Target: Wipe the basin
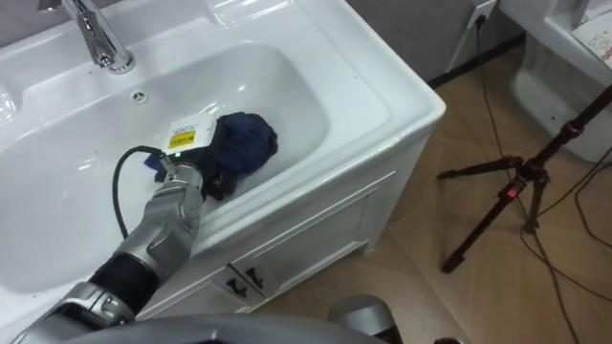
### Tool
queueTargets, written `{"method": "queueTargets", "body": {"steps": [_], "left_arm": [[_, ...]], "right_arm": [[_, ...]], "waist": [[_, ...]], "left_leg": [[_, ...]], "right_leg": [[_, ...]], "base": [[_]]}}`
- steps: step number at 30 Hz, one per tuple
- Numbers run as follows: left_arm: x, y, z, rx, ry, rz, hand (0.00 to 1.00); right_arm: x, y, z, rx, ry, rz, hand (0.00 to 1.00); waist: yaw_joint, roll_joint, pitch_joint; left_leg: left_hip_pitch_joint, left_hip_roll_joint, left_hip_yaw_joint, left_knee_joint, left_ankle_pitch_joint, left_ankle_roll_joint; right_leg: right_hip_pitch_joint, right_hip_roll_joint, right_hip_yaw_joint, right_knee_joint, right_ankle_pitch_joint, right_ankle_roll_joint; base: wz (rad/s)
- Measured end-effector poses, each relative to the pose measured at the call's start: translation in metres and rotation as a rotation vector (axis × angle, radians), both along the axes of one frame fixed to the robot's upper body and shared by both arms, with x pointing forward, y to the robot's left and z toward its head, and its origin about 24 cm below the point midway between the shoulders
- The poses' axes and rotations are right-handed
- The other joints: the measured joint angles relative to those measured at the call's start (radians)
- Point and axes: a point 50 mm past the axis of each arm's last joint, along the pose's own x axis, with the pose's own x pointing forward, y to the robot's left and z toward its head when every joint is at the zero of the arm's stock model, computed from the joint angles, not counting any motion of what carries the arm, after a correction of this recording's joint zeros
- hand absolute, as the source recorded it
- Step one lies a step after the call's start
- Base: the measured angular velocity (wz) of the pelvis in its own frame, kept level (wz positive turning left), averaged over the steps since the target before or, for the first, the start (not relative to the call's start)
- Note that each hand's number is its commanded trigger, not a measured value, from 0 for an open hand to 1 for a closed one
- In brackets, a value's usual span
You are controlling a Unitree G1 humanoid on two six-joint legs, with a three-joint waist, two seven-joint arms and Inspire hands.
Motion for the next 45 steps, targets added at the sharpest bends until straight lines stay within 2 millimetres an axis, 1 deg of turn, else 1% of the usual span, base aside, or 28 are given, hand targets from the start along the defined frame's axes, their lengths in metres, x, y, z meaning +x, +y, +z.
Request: {"method": "queueTargets", "body": {"steps": [1,4,7,11,18,20,21,22,23,24,25,26,27,28,30,32,33,34,35,36,37,38,39,40,41,43,45], "left_arm": [[0.002,-0.006,0.004,-0.006,-0.014,-0.023,1.0],[0.01,-0.016,0.013,-0.025,-0.03,-0.06,1.0],[0.015,-0.02,0.018,-0.022,-0.034,-0.082,1.0],[0.015,-0.021,0.018,-0.027,-0.031,-0.088,1.0],[0.013,-0.019,0.019,-0.022,-0.011,-0.099,1.0],[0.01,-0.014,0.014,-0.022,0.003,-0.086,1.0],[0.007,-0.011,0.009,-0.023,0.019,-0.079,1.0],[-0.001,-0.005,0.001,-0.026,0.046,-0.057,1.0],[-0.003,-0.001,-0.002,-0.031,0.051,-0.041,1.0],[-0.009,0.007,-0.009,-0.036,0.065,-0.01,1.0],[-0.015,0.015,-0.015,-0.047,0.071,0.022,1.0],[-0.017,0.018,-0.017,-0.053,0.07,0.035,1.0],[-0.019,0.022,-0.02,-0.061,0.069,0.051,1.0],[-0.022,0.026,-0.023,-0.072,0.061,0.068,1.0],[-0.026,0.033,-0.026,-0.081,0.047,0.102,1.0],[-0.032,0.044,-0.03,-0.08,0.034,0.156,1.0],[-0.034,0.054,-0.032,-0.051,0.037,0.179,1.0],[-0.038,0.076,-0.034,0.017,0.034,0.205,1.0],[-0.042,0.089,-0.036,0.063,0.03,0.225,1.0],[-0.053,0.115,-0.038,0.171,0.029,0.28,1.0],[-0.066,0.139,-0.041,0.28,0.037,0.323,1.0],[-0.073,0.15,-0.042,0.318,0.046,0.352,1.0],[-0.086,0.166,-0.044,0.379,0.063,0.391,1.0],[-0.097,0.175,-0.046,0.414,0.068,0.413,1.0],[-0.1,0.178,-0.046,0.42,0.07,0.422,1.0],[-0.101,0.184,-0.046,0.433,0.077,0.44,1.0],[-0.103,0.185,-0.046,0.44,0.082,0.446,1.0]], "right_arm": [[0.001,0.0,0.0,-0.001,-0.001,0.001,0.0],[0.005,-0.001,0.0,-0.006,-0.001,0.003,0.0],[0.013,-0.001,0.001,-0.006,-0.015,0.008,0.0],[0.017,0.0,0.001,-0.006,-0.022,0.028,0.0],[0.012,-0.001,0.001,-0.01,0.0,0.052,0.0],[0.011,0.0,0.001,-0.009,0.0,0.049,0.0],[0.008,0.0,0.0,-0.007,-0.001,0.047,0.0],[0.007,0.0,0.0,-0.006,-0.003,0.043,0.0],[0.007,0.0,0.0,-0.006,-0.004,0.041,0.0],[0.005,0.0,0.0,-0.007,-0.003,0.032,0.0],[0.0,-0.001,0.0,-0.007,0.001,0.024,0.0],[-0.001,-0.001,0.0,-0.006,0.001,0.016,0.0],[-0.004,0.0,0.0,-0.004,0.0,0.003,0.0],[-0.005,0.0,0.0,-0.004,-0.002,-0.011,0.0],[-0.006,-0.001,0.0,-0.012,-0.007,-0.027,0.0],[-0.01,-0.004,0.001,-0.031,-0.011,-0.04,0.0],[-0.013,-0.006,0.002,-0.05,-0.008,-0.052,0.0],[-0.014,-0.008,0.002,-0.068,-0.007,-0.062,0.0],[-0.014,-0.009,0.003,-0.074,-0.011,-0.067,0.0],[-0.014,-0.011,0.003,-0.087,-0.012,-0.076,0.0],[-0.015,-0.014,0.004,-0.096,-0.014,-0.1,0.0],[-0.016,-0.016,0.005,-0.101,-0.016,-0.113,0.0],[-0.02,-0.022,0.007,-0.115,-0.01,-0.129,0.0],[-0.023,-0.028,0.008,-0.127,-0.005,-0.128,0.0],[-0.023,-0.03,0.009,-0.131,-0.004,-0.129,0.0],[-0.018,-0.032,0.009,-0.129,-0.019,-0.13,0.0],[-0.013,-0.032,0.01,-0.125,-0.04,-0.13,0.0]], "waist": [[-0.002,0.004,0.0015],[-0.007,0.012,0.0045],[-0.007,0.014,0.0052],[-0.007,0.014,0.0051],[0.003,0.015,0.0052],[0.017,0.011,0.0072],[0.027,0.006,0.0104],[0.034,0.002,0.0091],[0.036,0.0,0.0091],[0.052,-0.005,0.0101],[0.07,-0.011,0.006],[0.077,-0.016,0.0055],[0.089,-0.025,0.0038],[0.098,-0.032,-0.0003],[0.123,-0.033,-0.0054],[0.132,-0.036,-0.0105],[0.137,-0.036,-0.0157],[0.141,-0.037,-0.0204],[0.142,-0.033,-0.0216],[0.145,-0.025,-0.0233],[0.147,-0.016,-0.0255],[0.151,-0.011,-0.0273],[0.165,0.004,-0.0348],[0.168,0.017,-0.0352],[0.169,0.022,-0.0358],[0.17,0.027,-0.035],[0.174,0.031,-0.0346]], "left_leg": [[0.0,0.0,0.002,0.0,0.0,0.0],[-0.005,0.001,0.003,0.0,0.0,0.0],[-0.013,0.001,0.003,0.001,0.0,0.0],[-0.013,0.001,0.0,0.001,0.0,0.0],[-0.011,0.002,0.001,0.001,0.0,0.0],[-0.006,0.002,0.004,0.0,0.0,0.0],[0.004,0.002,0.006,0.0,0.0,0.0],[0.01,0.002,0.01,-0.001,0.0,0.0],[0.013,0.002,0.011,-0.001,0.0,0.0],[0.023,0.002,0.014,-0.001,0.0,0.0],[0.028,0.003,0.014,-0.001,0.0,0.0],[0.031,0.003,0.014,-0.001,0.0,0.0],[0.036,0.004,0.014,-0.002,0.0,0.0],[0.038,0.006,0.015,-0.004,0.0,0.0],[0.041,0.01,0.02,-0.007,0.0,0.0],[0.041,0.016,0.02,-0.007,0.0,0.0],[0.041,0.021,0.019,-0.008,0.0,0.0],[0.043,0.026,0.019,-0.008,0.0,-0.001],[0.043,0.029,0.019,-0.008,0.0,-0.001],[0.045,0.035,0.018,-0.007,0.001,-0.003],[0.05,0.037,0.018,-0.008,0.005,-0.01],[0.055,0.038,0.018,-0.008,0.007,-0.012],[0.064,0.039,0.018,-0.005,0.007,-0.012],[0.077,0.039,0.017,-0.004,0.007,-0.013],[0.081,0.038,0.017,-0.003,0.007,-0.013],[0.09,0.038,0.016,-0.004,0.007,-0.013],[0.091,0.039,0.015,-0.002,0.008,-0.014]], "right_leg": [[0.0,0.0,0.0,0.001,0.001,-0.001],[-0.001,-0.001,-0.004,-0.003,0.001,-0.001],[-0.005,-0.001,-0.008,-0.007,0.001,-0.001],[-0.003,-0.002,-0.014,-0.017,0.001,-0.001],[-0.003,0.0,-0.011,-0.017,0.001,-0.001],[0.002,0.001,-0.006,-0.015,0.001,-0.002],[0.012,0.002,-0.002,-0.016,0.001,-0.003],[0.017,0.002,-0.001,-0.016,-0.002,-0.004],[0.017,0.003,0.0,-0.016,-0.002,-0.004],[0.018,0.004,0.005,-0.014,-0.004,-0.005],[0.023,0.006,0.01,-0.014,-0.005,-0.005],[0.026,0.006,0.01,-0.015,-0.005,-0.006],[0.03,0.008,0.011,-0.015,-0.005,-0.006],[0.031,0.011,0.015,-0.015,-0.005,-0.007],[0.029,0.019,0.026,-0.011,-0.001,-0.012],[0.029,0.025,0.025,-0.012,0.003,-0.017],[0.029,0.03,0.025,-0.014,0.005,-0.021],[0.029,0.036,0.027,-0.015,0.008,-0.026],[0.029,0.04,0.028,-0.017,0.01,-0.03],[0.029,0.046,0.032,-0.02,0.013,-0.035],[0.032,0.05,0.038,-0.021,0.014,-0.038],[0.035,0.051,0.042,-0.02,0.013,-0.041],[0.042,0.053,0.048,-0.02,0.01,-0.044],[0.05,0.052,0.049,-0.019,0.005,-0.046],[0.051,0.051,0.048,-0.015,-0.001,-0.046],[0.051,0.052,0.048,0.001,-0.011,-0.048],[0.049,0.054,0.052,0.002,-0.01,-0.05]], "base": [[-0.05],[0.03],[0.08],[0.05],[-0.03],[-0.11],[-0.1],[-0.08],[-0.09],[-0.13],[-0.11],[-0.04],[0.0],[-0.07],[-0.24],[-0.13],[-0.06],[-0.1],[-0.16],[-0.14],[-0.14],[-0.15],[-0.11],[-0.04],[0.08],[0.02],[-0.17]]}}
